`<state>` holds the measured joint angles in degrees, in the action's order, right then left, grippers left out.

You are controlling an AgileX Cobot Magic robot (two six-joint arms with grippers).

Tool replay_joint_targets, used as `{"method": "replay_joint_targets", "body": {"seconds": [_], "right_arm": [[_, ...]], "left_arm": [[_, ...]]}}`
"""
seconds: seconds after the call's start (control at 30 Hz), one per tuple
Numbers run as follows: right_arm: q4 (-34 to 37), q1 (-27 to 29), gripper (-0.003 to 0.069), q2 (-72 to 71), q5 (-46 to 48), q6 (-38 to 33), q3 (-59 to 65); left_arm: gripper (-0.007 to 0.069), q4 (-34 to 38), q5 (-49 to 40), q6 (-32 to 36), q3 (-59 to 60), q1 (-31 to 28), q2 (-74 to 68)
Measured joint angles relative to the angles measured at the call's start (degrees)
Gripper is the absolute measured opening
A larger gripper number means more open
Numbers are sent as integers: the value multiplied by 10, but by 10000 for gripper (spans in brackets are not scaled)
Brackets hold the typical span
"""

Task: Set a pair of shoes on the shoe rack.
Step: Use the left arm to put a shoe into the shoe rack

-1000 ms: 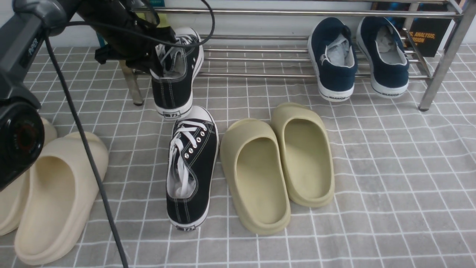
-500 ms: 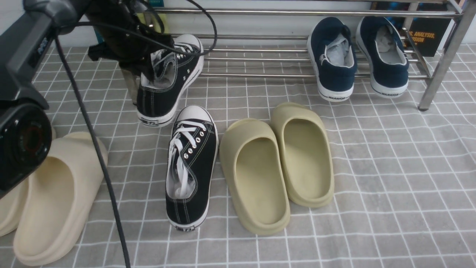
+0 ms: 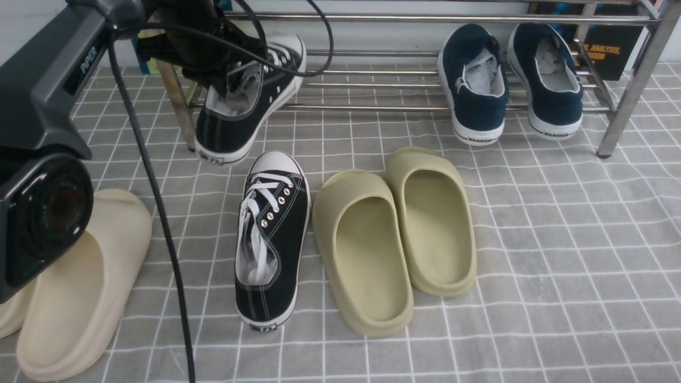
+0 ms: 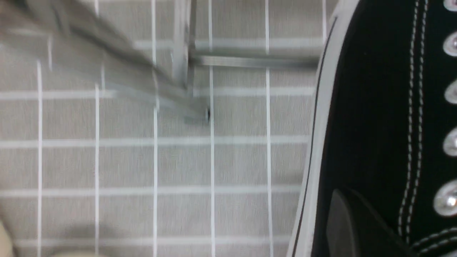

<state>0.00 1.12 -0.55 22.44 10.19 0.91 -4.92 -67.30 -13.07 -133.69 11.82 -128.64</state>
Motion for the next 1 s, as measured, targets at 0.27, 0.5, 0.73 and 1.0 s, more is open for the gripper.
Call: {"method": "replay_joint_targets", "body": {"seconds": [0.27, 0.5, 0.73, 1.0], "right_arm": [[0, 0, 237, 0, 0, 0, 0], [0, 0, 239, 0, 0, 0, 0], [0, 0, 239, 0, 0, 0, 0], [0, 0, 239, 0, 0, 0, 0]], "left_arm": [[83, -2, 74, -45, -1, 0, -5], [382, -3, 99, -64, -1, 0, -17], [367, -7, 34, -60, -1, 0, 13], [43, 9, -40, -6, 9, 0, 78]]}}
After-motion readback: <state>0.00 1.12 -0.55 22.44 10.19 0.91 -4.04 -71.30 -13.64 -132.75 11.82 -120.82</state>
